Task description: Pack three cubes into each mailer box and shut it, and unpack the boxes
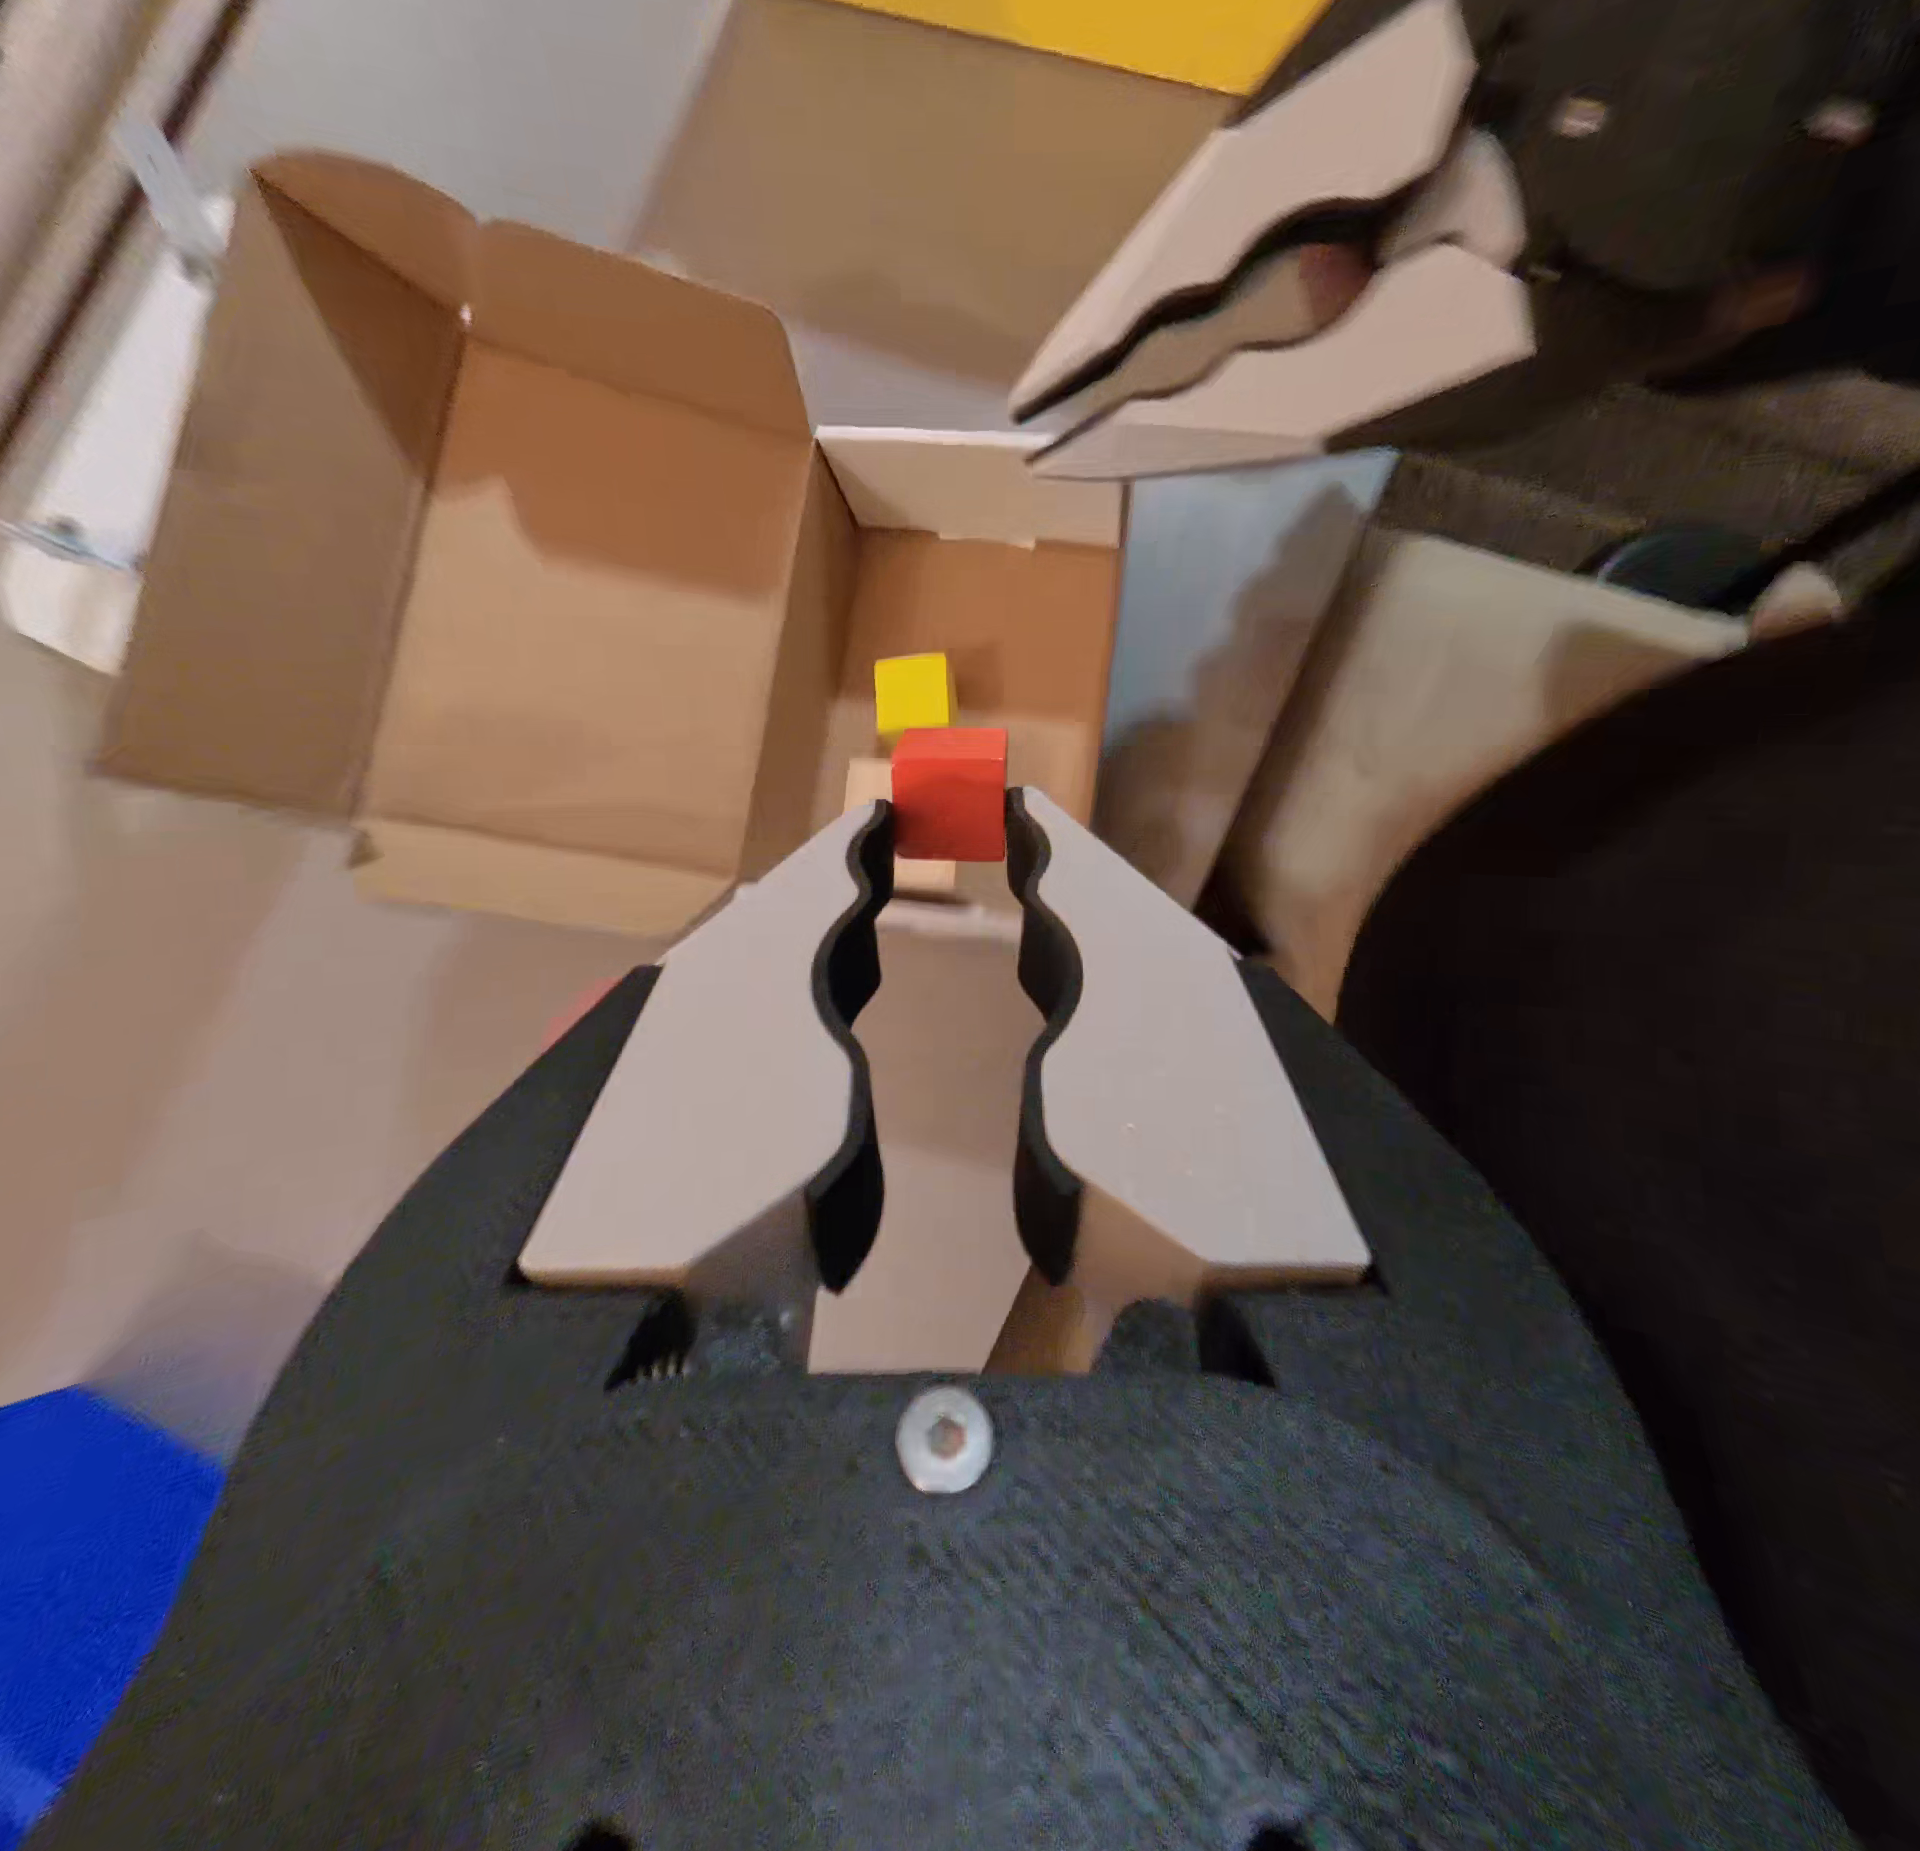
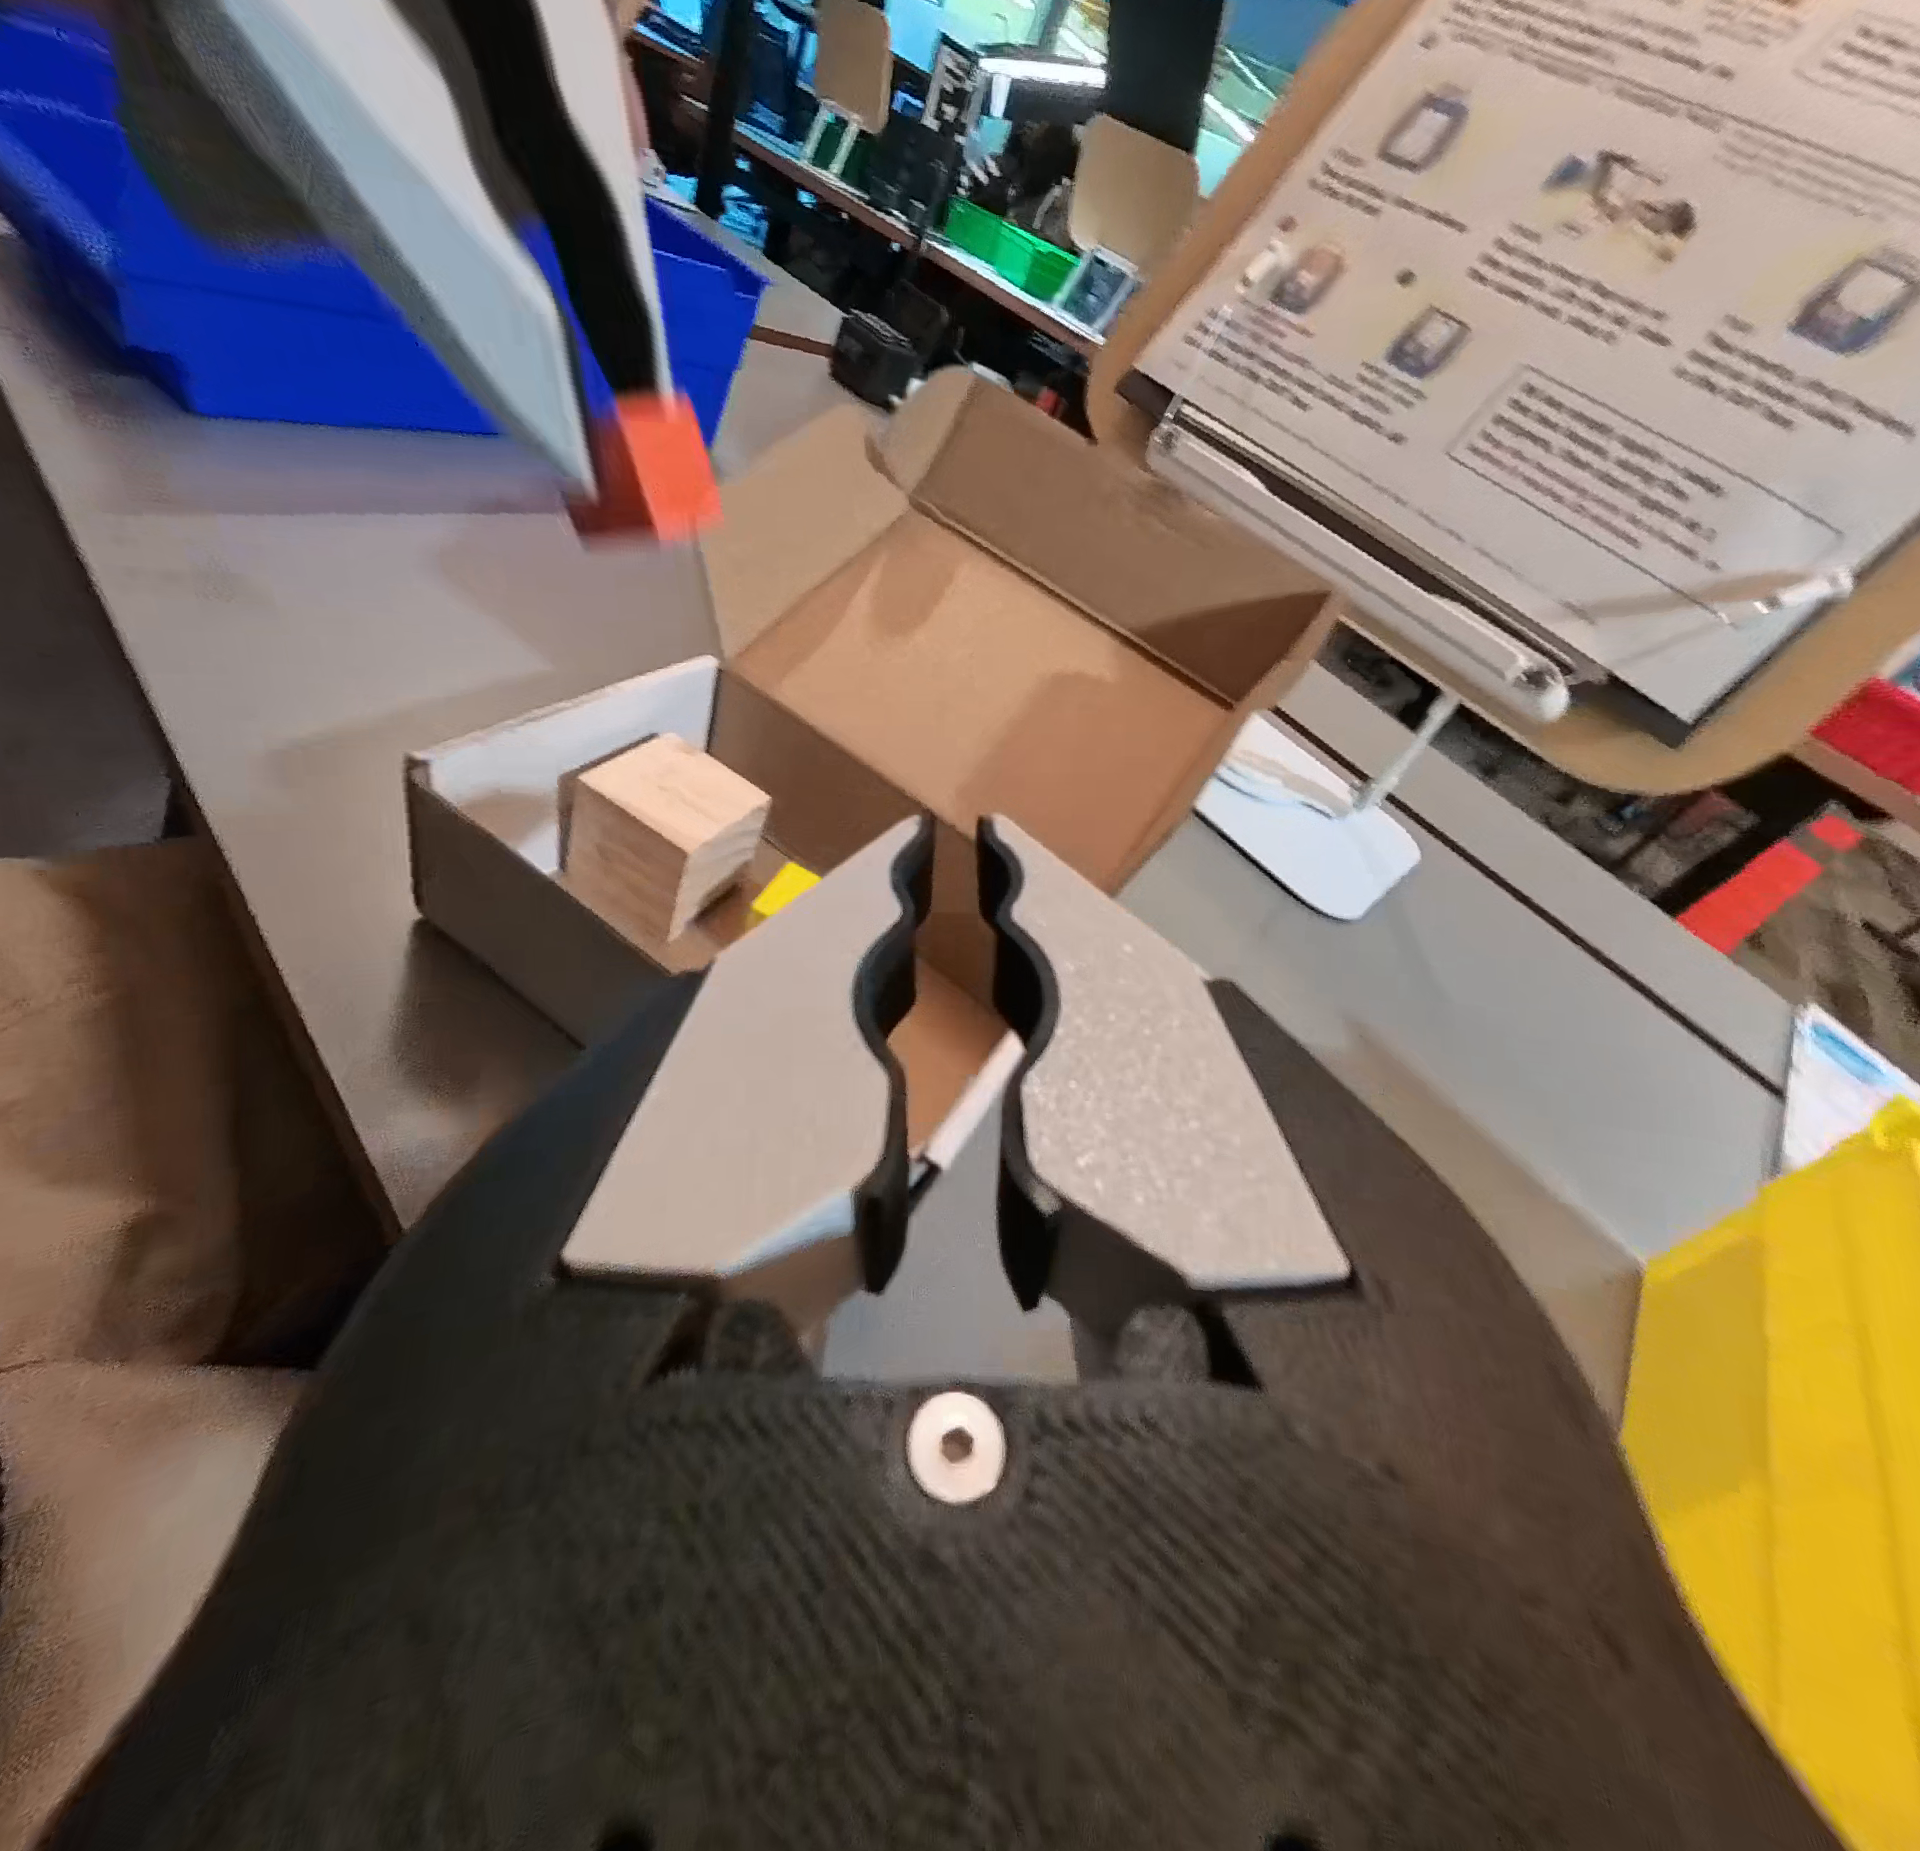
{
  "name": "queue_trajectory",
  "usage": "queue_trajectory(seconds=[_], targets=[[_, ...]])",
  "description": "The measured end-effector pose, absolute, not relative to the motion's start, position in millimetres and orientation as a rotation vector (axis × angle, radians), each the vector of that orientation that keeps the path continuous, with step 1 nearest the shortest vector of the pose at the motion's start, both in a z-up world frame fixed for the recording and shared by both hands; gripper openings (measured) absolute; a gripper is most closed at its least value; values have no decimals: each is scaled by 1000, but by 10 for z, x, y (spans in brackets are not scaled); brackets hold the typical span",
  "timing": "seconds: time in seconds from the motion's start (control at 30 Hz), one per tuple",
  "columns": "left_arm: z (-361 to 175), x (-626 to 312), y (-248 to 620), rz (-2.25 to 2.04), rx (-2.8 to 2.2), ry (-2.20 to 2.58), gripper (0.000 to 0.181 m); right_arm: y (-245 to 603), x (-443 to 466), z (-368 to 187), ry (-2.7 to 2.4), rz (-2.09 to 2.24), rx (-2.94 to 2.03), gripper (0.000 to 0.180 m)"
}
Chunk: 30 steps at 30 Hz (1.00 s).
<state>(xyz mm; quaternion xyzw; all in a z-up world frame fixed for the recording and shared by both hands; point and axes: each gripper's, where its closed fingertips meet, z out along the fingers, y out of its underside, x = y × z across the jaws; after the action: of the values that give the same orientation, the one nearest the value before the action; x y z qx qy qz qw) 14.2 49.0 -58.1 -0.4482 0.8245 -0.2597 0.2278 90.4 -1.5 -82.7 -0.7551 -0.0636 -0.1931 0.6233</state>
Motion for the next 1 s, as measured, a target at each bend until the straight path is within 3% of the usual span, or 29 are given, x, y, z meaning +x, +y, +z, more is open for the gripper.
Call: queue_trajectory(seconds=[0.17, 0.37, 0.47, 0.53, 0.77, 1.0], targets=[[-1285, 709, 162, -620, -1289, 2418, 21, -175, 1020, -797, -74, -454, -1731, 6], [-1709, 1144, 135, -358, -1235, 2514, 21, -290, 1015, -816, -115, -546, -1742, 6], [-1814, 1093, 117, -317, -1203, 2597, 45, -348, 1055, -840, -96, -549, -1749, 6], [-1750, 1074, 88, -381, -1189, 2587, 56, -385, 1097, -855, -72, -538, -1753, 6], [-953, 865, 151, -836, -1274, 2286, 59, -390, 1133, -956, -20, -458, -1782, 8], [-420, 745, 978, -773, -1343, 1707, 65, -225, 1085, -1081, 12, -327, -1822, 32]])
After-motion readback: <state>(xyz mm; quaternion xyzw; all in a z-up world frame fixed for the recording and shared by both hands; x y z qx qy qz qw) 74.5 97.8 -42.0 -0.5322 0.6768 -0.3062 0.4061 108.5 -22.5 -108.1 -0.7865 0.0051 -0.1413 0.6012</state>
